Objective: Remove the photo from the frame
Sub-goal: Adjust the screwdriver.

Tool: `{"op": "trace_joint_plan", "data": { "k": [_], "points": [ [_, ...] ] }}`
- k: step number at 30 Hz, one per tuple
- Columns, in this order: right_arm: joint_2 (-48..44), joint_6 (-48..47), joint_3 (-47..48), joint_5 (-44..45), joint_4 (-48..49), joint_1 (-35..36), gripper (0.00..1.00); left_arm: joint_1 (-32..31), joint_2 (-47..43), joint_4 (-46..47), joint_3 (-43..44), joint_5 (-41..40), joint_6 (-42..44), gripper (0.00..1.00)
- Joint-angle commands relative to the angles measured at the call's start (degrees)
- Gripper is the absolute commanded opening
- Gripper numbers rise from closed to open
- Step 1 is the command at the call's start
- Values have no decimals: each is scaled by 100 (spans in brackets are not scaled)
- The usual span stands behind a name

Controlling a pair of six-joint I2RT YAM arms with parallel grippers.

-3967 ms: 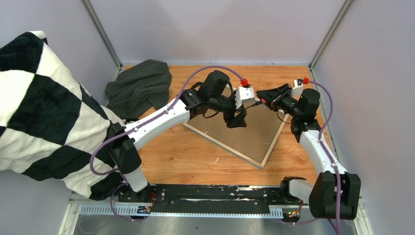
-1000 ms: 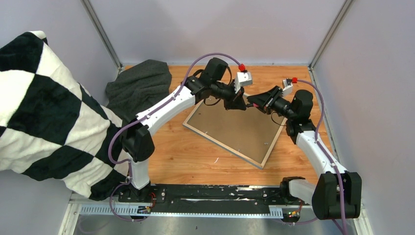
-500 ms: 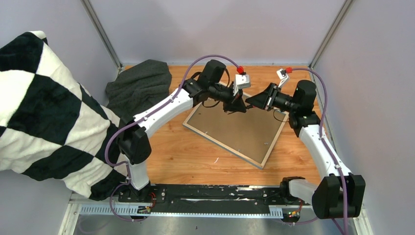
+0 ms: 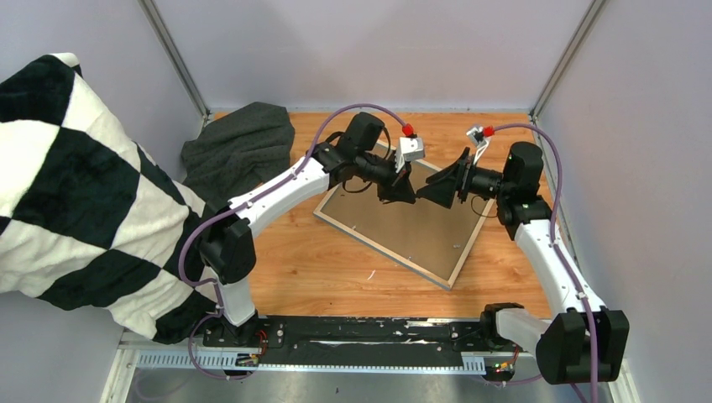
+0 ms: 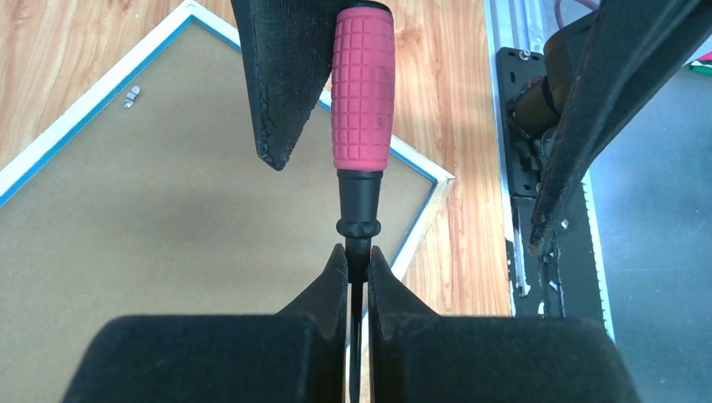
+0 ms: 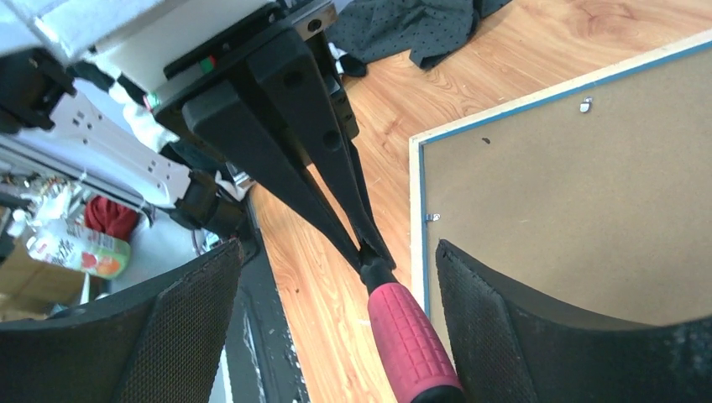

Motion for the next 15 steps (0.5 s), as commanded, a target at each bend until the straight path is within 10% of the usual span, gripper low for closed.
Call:
{"op": "trace_joint_plan", "data": {
  "k": [1, 6, 15],
  "points": [
    [-72, -1791, 211, -622, -888, 85, 85, 29, -308, 123, -119, 273, -115, 0],
    [-85, -3564, 336, -742, -1842, 85, 84, 33, -269, 19, -146, 624, -107, 0],
    [314, -3662, 534, -1314, -1823, 94, 77, 33, -170, -394, -128, 986, 168, 0]
  ]
}}
